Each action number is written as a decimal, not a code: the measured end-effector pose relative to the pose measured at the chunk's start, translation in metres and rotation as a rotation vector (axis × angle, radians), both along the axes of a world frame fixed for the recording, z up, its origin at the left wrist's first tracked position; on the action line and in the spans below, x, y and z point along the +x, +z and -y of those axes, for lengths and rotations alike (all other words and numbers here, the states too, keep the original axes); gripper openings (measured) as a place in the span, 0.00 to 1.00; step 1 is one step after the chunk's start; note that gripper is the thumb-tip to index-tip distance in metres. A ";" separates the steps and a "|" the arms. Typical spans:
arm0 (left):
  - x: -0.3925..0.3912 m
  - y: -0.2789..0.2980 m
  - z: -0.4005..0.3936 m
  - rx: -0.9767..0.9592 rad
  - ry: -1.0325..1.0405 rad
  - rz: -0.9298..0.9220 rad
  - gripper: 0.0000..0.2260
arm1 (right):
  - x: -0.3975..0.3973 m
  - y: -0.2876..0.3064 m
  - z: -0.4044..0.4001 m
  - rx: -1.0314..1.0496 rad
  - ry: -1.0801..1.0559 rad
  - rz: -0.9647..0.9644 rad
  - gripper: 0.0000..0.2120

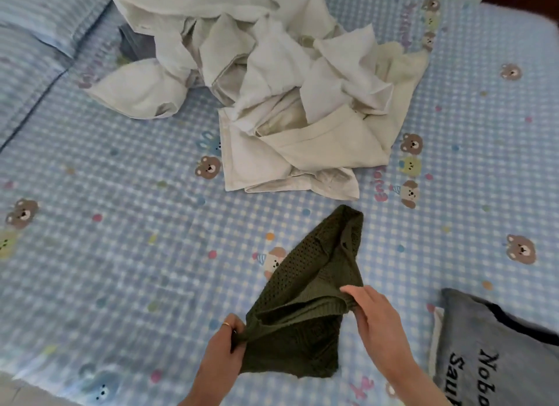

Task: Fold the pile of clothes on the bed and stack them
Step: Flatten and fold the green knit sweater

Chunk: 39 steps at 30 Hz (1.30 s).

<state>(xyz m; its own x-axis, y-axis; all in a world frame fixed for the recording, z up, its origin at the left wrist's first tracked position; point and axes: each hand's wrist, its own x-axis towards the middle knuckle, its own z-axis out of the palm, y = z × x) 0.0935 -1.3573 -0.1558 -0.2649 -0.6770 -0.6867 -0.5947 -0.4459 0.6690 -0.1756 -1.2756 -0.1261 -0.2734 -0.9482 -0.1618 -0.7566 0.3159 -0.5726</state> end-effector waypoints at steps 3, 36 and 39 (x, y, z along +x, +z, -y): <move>0.014 0.047 0.025 -0.024 -0.012 -0.158 0.20 | 0.002 0.055 0.012 -0.100 -0.040 -0.030 0.16; 0.091 0.298 0.284 -1.304 -0.845 -0.086 0.05 | 0.023 0.287 0.163 -0.452 0.273 -0.525 0.24; 0.106 0.241 0.261 -1.274 -0.996 -0.047 0.07 | 0.044 0.240 0.138 -0.343 0.304 -0.501 0.26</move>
<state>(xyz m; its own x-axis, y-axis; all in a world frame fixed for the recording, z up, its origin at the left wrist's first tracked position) 0.2000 -1.6180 0.0853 -0.9283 -0.3263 0.1782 -0.2623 0.9144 0.3083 -0.1315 -1.4139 0.1143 0.0494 -0.9699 0.2386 -0.9830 -0.0894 -0.1601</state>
